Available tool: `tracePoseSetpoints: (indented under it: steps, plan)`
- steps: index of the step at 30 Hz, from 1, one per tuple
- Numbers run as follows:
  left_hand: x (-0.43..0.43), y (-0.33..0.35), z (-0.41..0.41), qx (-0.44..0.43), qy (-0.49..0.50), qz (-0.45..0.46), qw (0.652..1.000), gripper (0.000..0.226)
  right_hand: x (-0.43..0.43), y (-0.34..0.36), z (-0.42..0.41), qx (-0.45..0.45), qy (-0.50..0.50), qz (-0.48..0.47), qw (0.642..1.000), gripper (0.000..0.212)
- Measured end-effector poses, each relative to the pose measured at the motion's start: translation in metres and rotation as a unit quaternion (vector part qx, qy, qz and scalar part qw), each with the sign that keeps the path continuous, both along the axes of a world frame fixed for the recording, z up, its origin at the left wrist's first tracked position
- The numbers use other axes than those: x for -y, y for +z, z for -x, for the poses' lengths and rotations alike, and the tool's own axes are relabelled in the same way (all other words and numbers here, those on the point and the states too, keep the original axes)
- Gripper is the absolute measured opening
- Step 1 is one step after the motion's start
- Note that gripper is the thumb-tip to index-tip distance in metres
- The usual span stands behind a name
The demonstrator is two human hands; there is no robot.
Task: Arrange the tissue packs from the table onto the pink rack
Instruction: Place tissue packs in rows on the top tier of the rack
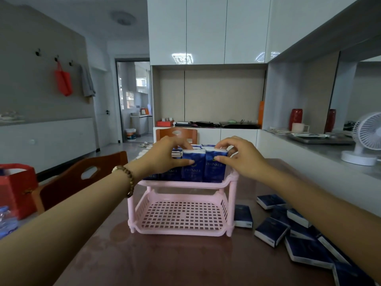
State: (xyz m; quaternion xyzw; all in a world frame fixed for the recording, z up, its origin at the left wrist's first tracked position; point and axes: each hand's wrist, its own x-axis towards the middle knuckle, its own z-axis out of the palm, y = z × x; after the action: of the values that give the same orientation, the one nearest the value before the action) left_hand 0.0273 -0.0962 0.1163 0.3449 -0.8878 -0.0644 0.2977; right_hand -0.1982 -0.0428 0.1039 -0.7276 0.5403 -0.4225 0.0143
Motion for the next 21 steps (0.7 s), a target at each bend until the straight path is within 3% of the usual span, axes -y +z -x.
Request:
tracePoseSetpoints:
  steps: [4,10,15,21]
  plan:
    - [-0.003,-0.008,-0.001,0.054,0.056,0.056,0.995,0.037,0.001,-0.010,-0.003,-0.006,0.002,-0.008,1.000,0.027]
    - [-0.014,-0.005,-0.007,0.115,0.090,0.042,0.988,0.060,0.002,-0.023,0.002,-0.088,0.007,0.030,0.996,0.039]
    - [-0.016,-0.010,-0.024,0.213,0.167,0.053,0.961,0.076,0.005,-0.026,-0.001,-0.134,0.046,-0.037,0.989,0.055]
    - [-0.013,-0.018,-0.025,0.204,0.155,0.080,0.963,0.065,0.007,-0.026,-0.009,-0.142,0.068,-0.068,0.985,0.052]
